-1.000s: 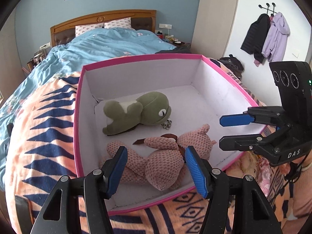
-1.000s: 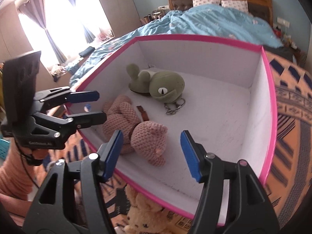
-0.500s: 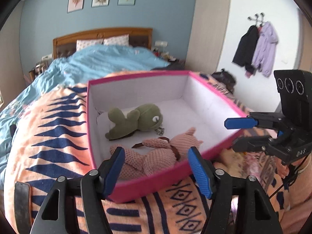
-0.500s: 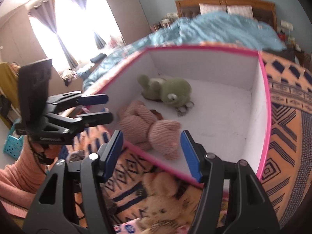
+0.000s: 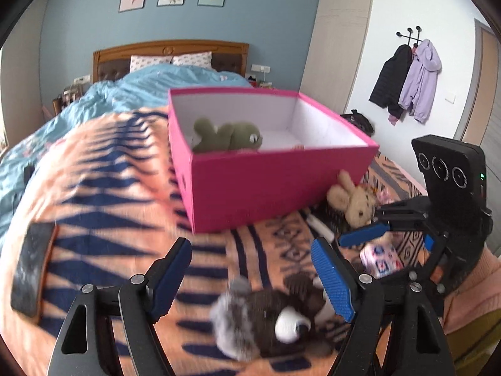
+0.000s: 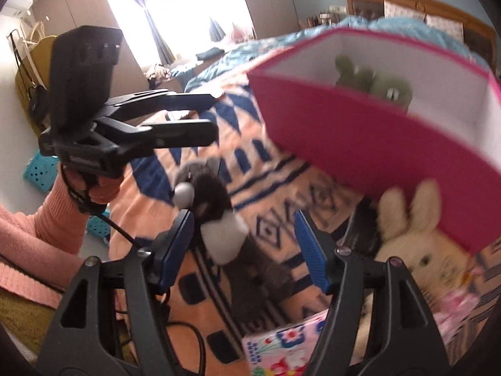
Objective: Organize objects
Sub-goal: 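Grasp the brown raccoon plush with the right tool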
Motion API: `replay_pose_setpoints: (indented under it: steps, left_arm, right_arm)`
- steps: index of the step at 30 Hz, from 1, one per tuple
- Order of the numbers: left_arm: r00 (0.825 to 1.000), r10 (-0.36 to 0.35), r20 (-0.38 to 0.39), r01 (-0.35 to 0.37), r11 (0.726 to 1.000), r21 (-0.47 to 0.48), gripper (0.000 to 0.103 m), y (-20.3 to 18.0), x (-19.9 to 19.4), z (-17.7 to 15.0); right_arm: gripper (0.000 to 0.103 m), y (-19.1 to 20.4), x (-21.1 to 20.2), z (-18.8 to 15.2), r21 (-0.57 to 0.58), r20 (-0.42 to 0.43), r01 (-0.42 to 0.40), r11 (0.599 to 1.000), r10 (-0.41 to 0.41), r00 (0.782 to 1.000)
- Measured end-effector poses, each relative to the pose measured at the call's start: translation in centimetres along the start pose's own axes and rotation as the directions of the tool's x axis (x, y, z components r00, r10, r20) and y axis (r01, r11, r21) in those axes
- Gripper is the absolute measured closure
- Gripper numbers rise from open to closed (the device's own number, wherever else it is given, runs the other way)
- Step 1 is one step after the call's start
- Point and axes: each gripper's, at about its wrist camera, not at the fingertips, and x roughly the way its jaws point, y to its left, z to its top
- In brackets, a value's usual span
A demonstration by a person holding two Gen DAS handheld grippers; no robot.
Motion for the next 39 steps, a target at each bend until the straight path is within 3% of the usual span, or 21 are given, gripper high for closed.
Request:
replay_pose_setpoints:
  steps: [10,15,17,22,23,30,35,39]
  left_arm:
    - [0.996,-0.041,-0.081,0.036,0.997,-0.069,0.023,0.5,1.1,-3.4]
    - [0.993,-0.051,-0.110,0.043,0.996,-0.075,0.023,0.3,1.7,-4.0]
    - [0.991,-0.060,-0.117,0.052,0.996,-0.074,0.023,0.1,1.8,-4.1]
    - [0.991,-0.066,-0.116,0.057,0.996,-0.075,0.026,-0.6,2.4,-3.7]
    - [0.991,-0.069,-0.115,0.060,0.995,-0.079,0.026,-0.6,2.5,-3.6]
    - [0.990,-0.058,-0.130,0.047,0.995,-0.084,0.026,-0.3,2.5,-3.6]
    - [0.989,-0.051,-0.140,0.038,0.995,-0.092,0.026,0.3,1.6,-4.0]
    - [0.986,-0.062,-0.156,0.046,0.993,-0.109,0.026,0.5,1.6,-4.6]
  right_arm:
    - [0.036,-0.6,2.0,-2.6,0.050,-0.077,0.013,0.999,-0.009,0.997]
    - [0.052,-0.8,2.8,-2.6,0.060,-0.078,0.013,0.998,-0.008,0.997]
    - [0.067,-1.2,2.8,-2.6,0.069,-0.073,0.011,0.998,-0.006,0.997]
    - [0.074,-1.9,1.4,-2.3,0.099,-0.019,-0.001,0.995,0.003,1.000]
    - [0.082,-2.1,1.1,-2.2,0.105,-0.007,-0.002,0.994,0.003,1.000]
    - [0.079,-3.0,-0.4,-2.0,0.147,0.032,-0.004,0.989,-0.001,0.999]
    - [0.060,-2.8,0.5,-2.0,0.146,0.009,-0.013,0.989,0.012,1.000]
    - [0.058,-2.8,1.4,-2.1,0.145,-0.012,-0.044,0.988,0.047,0.999]
